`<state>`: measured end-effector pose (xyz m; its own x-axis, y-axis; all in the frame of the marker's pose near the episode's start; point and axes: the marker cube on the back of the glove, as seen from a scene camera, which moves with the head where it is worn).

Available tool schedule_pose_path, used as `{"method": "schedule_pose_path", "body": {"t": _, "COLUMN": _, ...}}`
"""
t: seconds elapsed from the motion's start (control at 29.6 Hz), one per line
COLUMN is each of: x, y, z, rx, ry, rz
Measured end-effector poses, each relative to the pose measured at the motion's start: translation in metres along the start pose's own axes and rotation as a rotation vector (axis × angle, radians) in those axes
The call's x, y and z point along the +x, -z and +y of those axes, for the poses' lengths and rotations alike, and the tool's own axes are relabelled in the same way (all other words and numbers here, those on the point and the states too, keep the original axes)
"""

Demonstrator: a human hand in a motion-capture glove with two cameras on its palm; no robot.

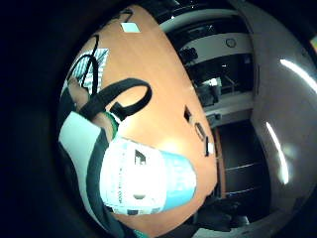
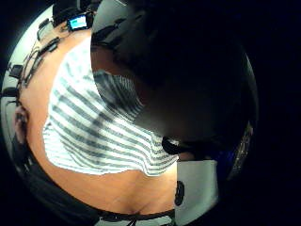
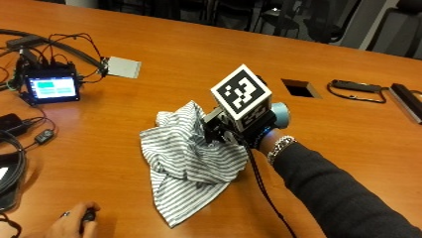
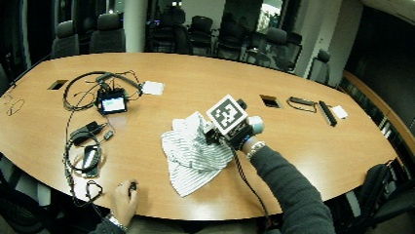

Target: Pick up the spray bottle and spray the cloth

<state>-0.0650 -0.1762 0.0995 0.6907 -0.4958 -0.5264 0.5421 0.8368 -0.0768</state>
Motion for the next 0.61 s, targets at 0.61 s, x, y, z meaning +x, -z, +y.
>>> {"method": "schedule_pose_path", "body": {"t": 0.61, "x": -0.036, "y": 0.122, "z": -0.057, "rx": 0.183, "ry": -0.201, "rz": -0.893}}
